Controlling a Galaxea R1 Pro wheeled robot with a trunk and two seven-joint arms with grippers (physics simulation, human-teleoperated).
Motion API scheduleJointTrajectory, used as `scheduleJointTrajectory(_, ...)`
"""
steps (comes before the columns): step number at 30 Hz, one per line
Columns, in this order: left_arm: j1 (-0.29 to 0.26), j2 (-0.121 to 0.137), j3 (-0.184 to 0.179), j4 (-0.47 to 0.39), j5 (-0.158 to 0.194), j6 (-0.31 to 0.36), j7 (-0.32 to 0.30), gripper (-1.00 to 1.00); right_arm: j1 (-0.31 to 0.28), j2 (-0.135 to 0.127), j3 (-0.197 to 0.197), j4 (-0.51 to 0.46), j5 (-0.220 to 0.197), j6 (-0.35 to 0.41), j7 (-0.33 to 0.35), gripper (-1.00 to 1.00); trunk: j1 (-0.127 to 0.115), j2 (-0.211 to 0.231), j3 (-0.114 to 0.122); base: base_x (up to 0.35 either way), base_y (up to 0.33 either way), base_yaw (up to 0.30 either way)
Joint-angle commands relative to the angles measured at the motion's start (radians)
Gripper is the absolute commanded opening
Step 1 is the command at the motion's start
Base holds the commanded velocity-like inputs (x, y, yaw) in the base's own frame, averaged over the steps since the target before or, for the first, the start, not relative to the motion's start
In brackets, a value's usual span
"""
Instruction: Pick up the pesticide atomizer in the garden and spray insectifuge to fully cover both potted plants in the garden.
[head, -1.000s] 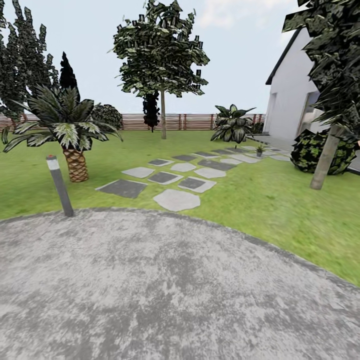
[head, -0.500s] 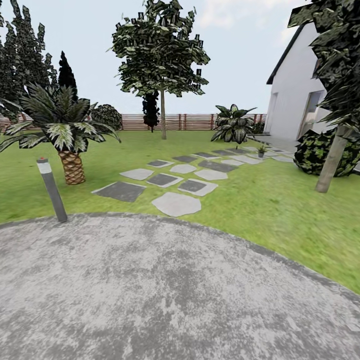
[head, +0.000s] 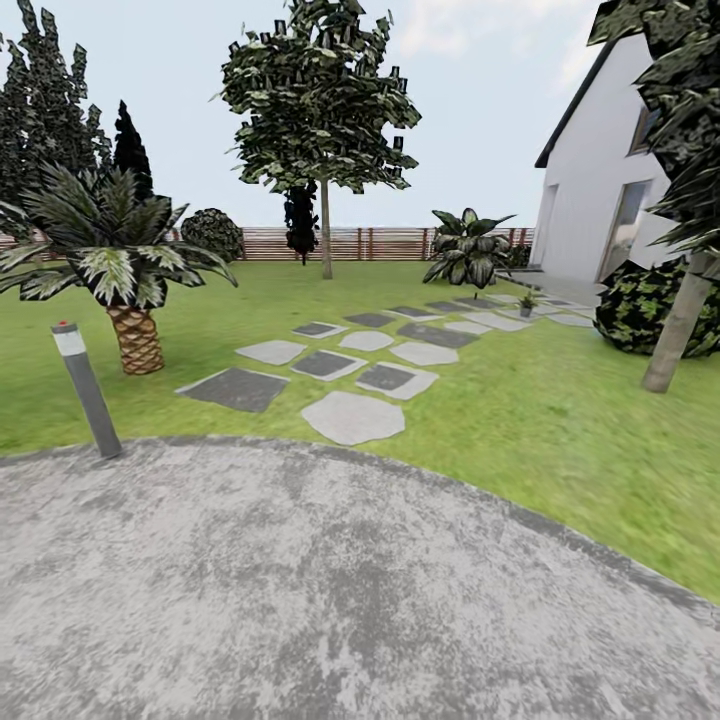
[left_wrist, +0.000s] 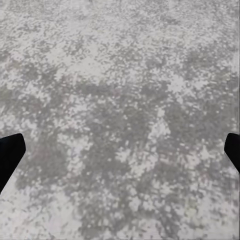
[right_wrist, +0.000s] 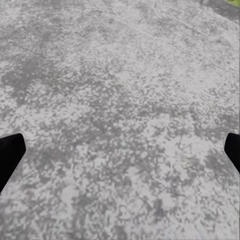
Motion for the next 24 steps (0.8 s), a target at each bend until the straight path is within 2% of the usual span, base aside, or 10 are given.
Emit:
scheduleJointTrajectory(1,-0.001,0.000,0.000,0.001,0.004,-0.003,-0.001,1.00,-0.001,0.001,-0.004,0.001,0.009,-0.003,0.000,1.00,0.000,0.000,-0.001,0.339,0.000,0.000)
scheduleJointTrajectory(24,-0.001,0.000,0.000,0.001,0.004,-0.003,-0.001,1.00,-0.001,0.001,-0.005,0.001,0.009,-0.003,0.000,1.00,0.000,0.000,-0.001,0.339,0.000,0.000)
